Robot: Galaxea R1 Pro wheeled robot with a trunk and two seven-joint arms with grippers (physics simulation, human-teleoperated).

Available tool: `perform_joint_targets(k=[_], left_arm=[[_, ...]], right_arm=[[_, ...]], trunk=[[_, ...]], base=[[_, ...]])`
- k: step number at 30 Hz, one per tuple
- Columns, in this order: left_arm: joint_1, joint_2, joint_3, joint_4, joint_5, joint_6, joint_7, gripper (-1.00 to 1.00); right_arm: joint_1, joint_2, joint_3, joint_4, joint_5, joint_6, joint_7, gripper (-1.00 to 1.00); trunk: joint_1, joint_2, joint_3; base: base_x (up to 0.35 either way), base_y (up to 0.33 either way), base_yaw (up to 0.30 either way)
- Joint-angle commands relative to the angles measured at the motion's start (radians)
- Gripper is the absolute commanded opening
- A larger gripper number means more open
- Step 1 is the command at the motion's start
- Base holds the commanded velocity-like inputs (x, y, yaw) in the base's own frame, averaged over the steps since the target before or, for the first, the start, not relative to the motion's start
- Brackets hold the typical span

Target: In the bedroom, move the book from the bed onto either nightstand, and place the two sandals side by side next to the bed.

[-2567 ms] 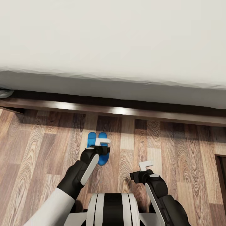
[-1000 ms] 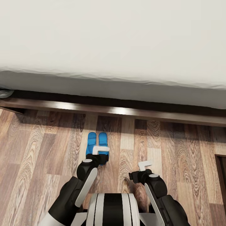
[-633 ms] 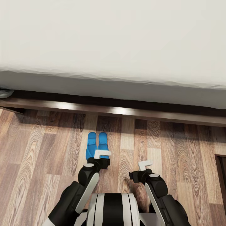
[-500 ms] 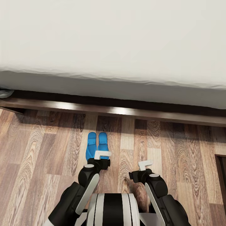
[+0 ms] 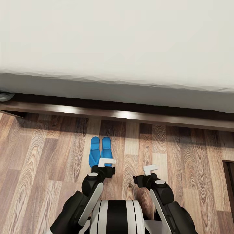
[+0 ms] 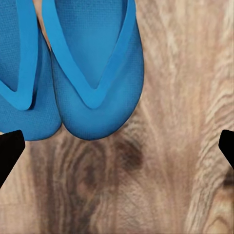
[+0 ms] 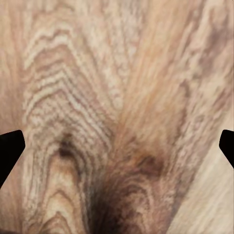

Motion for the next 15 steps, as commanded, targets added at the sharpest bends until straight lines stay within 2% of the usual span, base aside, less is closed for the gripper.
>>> perform_joint_targets(k=[1,15], left_arm=[[-0.001,0.0,-0.001,-0.001,0.01,0.002,0.01,1.0],[0.0,0.0,-0.002,0.0,0.013,0.001,0.005,1.0]], right_arm=[[0.0,0.0,0.001,-0.001,-0.001,0.005,-0.006,1.0],[0.002,0.003,0.006,-0.001,-0.001,0.0,-0.015,1.0]], trunk=[[0.0,0.0,0.0],[0.0,0.0,0.0]], base=[[0.0,0.0,0.0],[0.0,0.0,0.0]])
